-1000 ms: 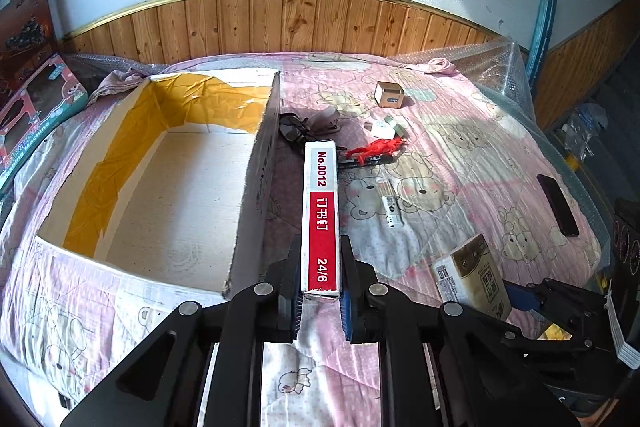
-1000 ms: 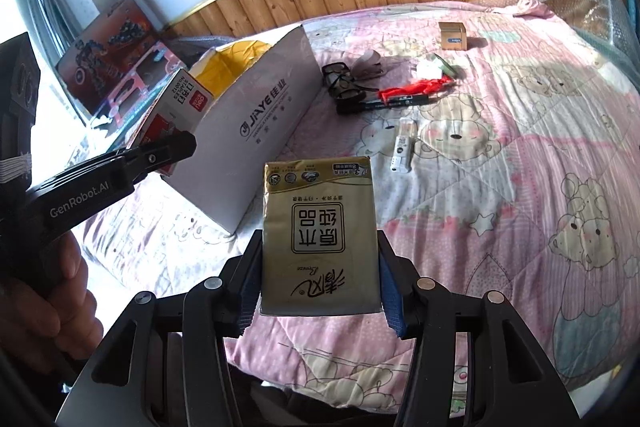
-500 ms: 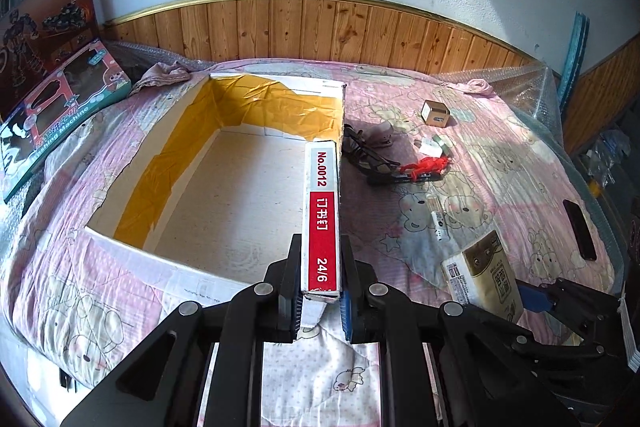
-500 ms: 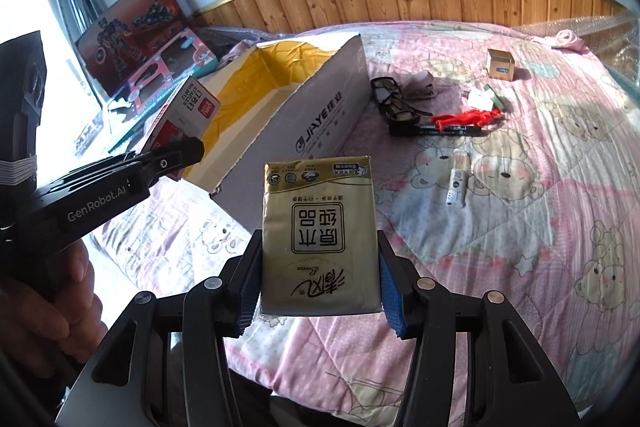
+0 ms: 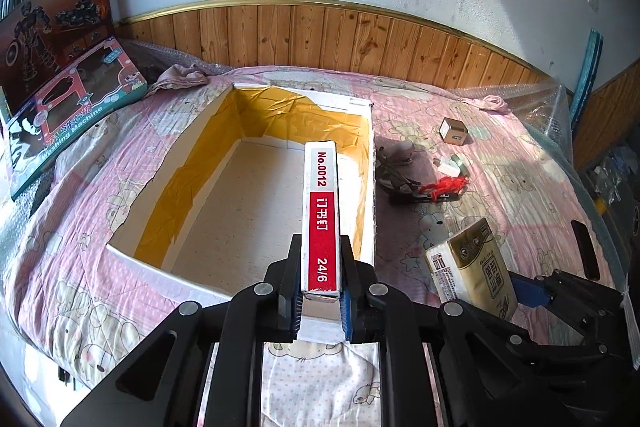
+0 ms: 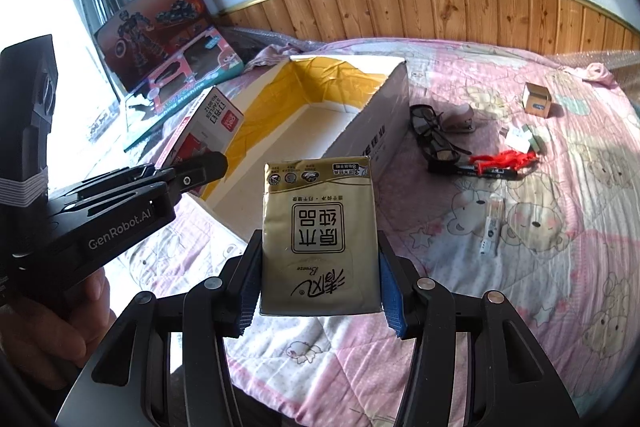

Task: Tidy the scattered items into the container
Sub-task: 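Carry the tissue packet and staple box over the white box with both tools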

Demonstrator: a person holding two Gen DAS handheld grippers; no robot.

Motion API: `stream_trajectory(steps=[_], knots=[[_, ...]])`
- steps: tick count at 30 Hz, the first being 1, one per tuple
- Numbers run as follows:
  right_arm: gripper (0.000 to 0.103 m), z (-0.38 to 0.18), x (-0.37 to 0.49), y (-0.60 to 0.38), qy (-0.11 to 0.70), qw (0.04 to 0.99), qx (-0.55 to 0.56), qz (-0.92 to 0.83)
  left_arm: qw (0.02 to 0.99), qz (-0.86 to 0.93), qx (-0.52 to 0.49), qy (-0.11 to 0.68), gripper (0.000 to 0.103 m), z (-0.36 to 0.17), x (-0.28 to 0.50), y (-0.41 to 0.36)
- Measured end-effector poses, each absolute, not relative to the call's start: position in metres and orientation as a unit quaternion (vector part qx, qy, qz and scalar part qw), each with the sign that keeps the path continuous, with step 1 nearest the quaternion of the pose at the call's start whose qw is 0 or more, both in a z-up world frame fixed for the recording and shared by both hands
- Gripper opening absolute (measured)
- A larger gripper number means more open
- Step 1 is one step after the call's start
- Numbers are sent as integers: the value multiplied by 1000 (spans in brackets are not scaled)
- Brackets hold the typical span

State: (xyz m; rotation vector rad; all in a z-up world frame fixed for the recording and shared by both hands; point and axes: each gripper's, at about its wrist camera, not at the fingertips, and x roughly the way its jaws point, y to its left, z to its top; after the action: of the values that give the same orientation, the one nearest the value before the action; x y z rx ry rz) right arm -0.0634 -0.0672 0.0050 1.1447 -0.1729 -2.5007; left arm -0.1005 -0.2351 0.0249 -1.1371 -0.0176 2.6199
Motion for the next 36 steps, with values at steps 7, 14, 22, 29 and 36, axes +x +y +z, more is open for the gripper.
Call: stream_trajectory(steps=[7,14,22,29,36], knots=[[54,17,-80,-84,-51,210,404,-889,129,911,-392,-17,15,30,-113,-245],[54,27,-103,-100,-40,228,407,-883,115,910,-396,-37,15,33,-125,-257],[54,32,-135,-116,-44,242,417,-875,102,907,-404,-57,15,36,-145,-274],[54,33,-161,-122,-51,245,426,-870,103,906,-407,-63,15,44,-167,-282],[54,22,-188,-121,-58,242,445,-860,109,900,-419,-49,15,38,-195,-277]])
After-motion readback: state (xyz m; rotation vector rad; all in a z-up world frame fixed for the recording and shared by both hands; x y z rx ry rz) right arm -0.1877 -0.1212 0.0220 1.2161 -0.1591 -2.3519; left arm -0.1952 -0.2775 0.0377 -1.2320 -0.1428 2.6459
